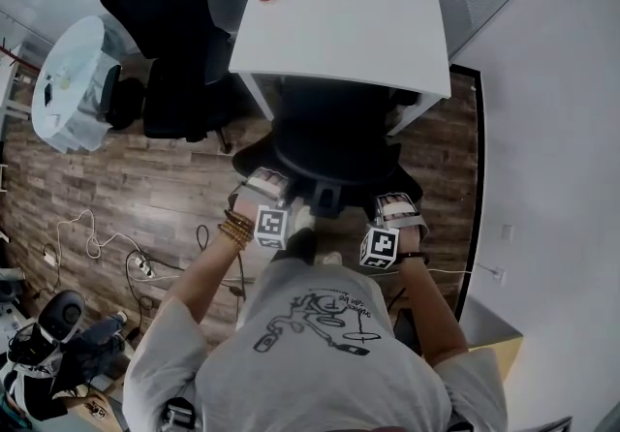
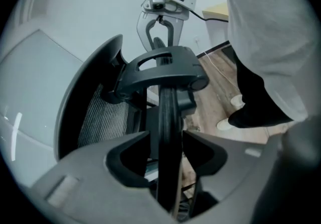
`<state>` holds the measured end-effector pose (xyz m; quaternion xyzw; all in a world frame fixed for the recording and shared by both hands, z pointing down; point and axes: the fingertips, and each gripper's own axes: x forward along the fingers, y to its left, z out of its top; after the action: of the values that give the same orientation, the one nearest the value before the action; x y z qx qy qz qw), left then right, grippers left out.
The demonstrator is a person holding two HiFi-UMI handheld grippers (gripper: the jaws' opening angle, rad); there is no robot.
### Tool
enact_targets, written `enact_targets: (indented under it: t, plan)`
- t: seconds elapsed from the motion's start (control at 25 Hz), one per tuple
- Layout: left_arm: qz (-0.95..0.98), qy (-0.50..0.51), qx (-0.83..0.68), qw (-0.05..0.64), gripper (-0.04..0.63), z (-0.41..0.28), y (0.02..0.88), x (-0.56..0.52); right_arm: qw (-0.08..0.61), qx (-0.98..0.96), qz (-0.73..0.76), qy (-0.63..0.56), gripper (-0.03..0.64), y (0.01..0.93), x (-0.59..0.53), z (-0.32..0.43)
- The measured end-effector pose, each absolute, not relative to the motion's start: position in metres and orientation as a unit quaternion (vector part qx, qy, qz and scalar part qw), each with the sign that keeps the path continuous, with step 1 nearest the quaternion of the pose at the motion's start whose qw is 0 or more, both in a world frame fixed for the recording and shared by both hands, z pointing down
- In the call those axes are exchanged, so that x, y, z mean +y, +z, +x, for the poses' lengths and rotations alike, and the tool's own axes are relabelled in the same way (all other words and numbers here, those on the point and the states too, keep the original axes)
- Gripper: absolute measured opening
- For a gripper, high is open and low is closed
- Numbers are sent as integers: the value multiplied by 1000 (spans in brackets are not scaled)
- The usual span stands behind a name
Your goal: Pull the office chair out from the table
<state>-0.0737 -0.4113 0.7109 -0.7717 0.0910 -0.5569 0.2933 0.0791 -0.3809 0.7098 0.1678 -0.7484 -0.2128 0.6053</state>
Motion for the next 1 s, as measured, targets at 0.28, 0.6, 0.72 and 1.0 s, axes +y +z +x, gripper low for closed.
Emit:
enact_targets:
  t: [0.28, 0.6, 0.72, 1.0]
  plan:
    - [-764, -566, 71, 302, 121, -72, 719, -407, 610, -747, 164, -206, 128, 717, -381, 87]
    - [-764, -569, 71, 297, 114, -68, 723, -396, 606, -754, 178, -180, 109, 720, -370, 90]
    - [-764, -570, 70, 294, 114, -70, 722, -390, 605, -755, 176, -180, 107, 718, -363, 88]
    - [-766, -570, 72, 287, 115, -73, 722, -375, 596, -763, 175, -178, 109, 716, -348, 85]
